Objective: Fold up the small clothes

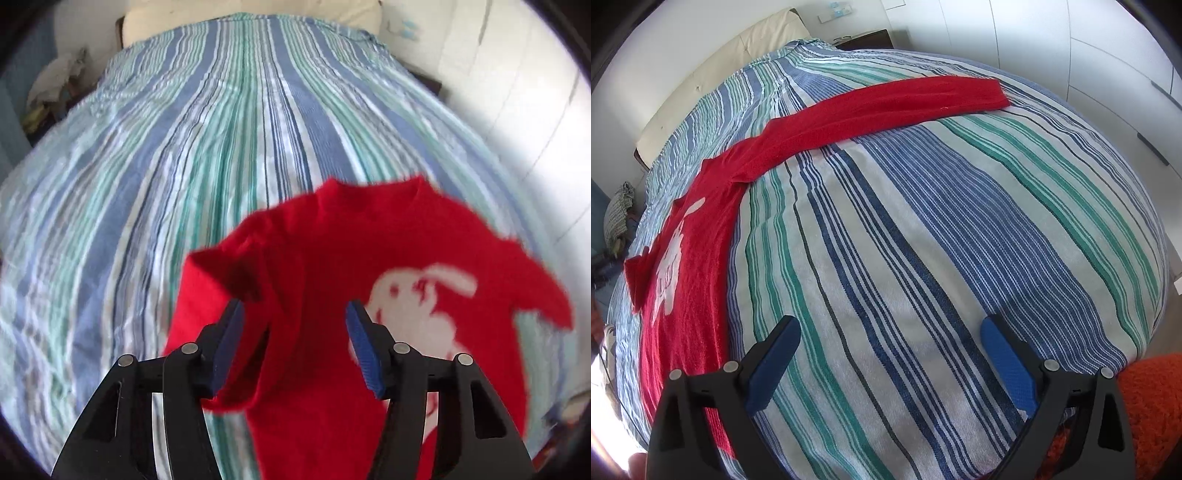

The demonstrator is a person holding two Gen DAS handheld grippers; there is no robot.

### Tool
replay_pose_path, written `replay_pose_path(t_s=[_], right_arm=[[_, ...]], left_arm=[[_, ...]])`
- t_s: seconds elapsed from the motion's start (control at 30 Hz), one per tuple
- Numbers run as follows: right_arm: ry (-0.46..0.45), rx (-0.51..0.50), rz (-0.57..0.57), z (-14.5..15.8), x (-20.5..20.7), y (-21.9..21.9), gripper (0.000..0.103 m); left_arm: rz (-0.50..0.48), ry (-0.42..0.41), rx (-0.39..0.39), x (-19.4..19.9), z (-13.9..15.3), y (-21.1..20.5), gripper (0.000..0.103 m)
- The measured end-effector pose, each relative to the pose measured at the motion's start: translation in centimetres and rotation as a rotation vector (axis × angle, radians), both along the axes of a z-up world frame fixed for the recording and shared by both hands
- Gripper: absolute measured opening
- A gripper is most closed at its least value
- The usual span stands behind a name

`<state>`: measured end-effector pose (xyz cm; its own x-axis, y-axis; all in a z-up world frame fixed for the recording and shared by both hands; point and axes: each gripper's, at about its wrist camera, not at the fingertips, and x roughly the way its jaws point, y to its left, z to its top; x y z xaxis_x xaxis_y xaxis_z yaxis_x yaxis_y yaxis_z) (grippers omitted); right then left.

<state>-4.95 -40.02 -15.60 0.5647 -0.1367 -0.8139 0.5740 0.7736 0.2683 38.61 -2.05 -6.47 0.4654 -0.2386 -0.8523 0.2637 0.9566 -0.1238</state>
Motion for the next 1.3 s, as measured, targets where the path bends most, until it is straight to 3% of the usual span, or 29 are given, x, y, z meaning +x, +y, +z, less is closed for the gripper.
replay_pose_path(t_s=[0.1,0.27,0.4,0.43,0.47,0.53,0.6,0.7,0.8,0.9,1.0,1.13,1.2,1.27,1.3], right_arm=[[0.015,-0.012,0.009,-0.2,0.4,0.3,0.101],[0.032,-0.016,0.006,-0.5,0.9,0.4,0.103],[0.032,-0.013,0.008,-0.6,1.0,0.4,0.103],[0.033,-0.013,0.009,-0.6,1.1,0.3,0.103],[0.034,-0.014,0.009,-0.7,1.2,0.4,0.103],[0.038,-0.018,0.010,-0.7,1.3,0.4,0.103],[0.035,-0.014,0.007,-0.7,1.3,0.3,0.103],[0.031,-0.012,0.010,-0.7,1.2,0.3,0.103],[0.025,-0.008,0.010,-0.7,1.1,0.3,0.103],[0.024,-0.010,0.006,-0.7,1.0,0.3,0.103],[0.038,-0.037,0.017,-0.8,1.2,0.7,0.103],[0.067,-0.087,0.031,-1.0,1.5,1.5,0.103],[0.071,-0.098,0.030,-1.0,1.5,1.6,0.103],[0.070,-0.101,0.028,-1.0,1.4,1.6,0.103],[0.070,-0.102,0.028,-1.0,1.4,1.7,0.103]], left_arm=[[0.019,0.098,-0.043,3.7,-0.3,0.8,0.056],[0.061,0.222,0.066,7.8,-3.3,0.4,0.053],[0.084,0.292,0.058,8.5,-5.6,-0.1,0.048],[0.078,0.304,0.047,8.5,-6.1,-0.3,0.031],[0.071,0.312,0.043,8.3,-6.4,-0.6,0.005],[0.061,0.278,0.055,7.5,-6.3,-1.0,0.004],[0.065,0.202,0.020,6.3,-4.5,-0.5,0.004],[0.128,0.088,-0.148,3.3,0.5,3.5,0.004],[0.269,-0.028,-0.285,-0.6,5.4,11.0,0.004],[0.425,-0.074,-0.292,-3.7,6.5,18.7,0.004],[0.562,-0.069,-0.219,-6.2,4.3,25.2,0.004],[0.711,-0.004,-0.169,-8.1,-1.8,30.2,0.006],[0.788,0.055,-0.232,-8.8,-5.1,32.6,0.010],[0.875,0.081,-0.363,-10.3,-7.2,35.4,0.028],[0.907,0.070,-0.412,-11.0,-7.5,36.1,0.049]])
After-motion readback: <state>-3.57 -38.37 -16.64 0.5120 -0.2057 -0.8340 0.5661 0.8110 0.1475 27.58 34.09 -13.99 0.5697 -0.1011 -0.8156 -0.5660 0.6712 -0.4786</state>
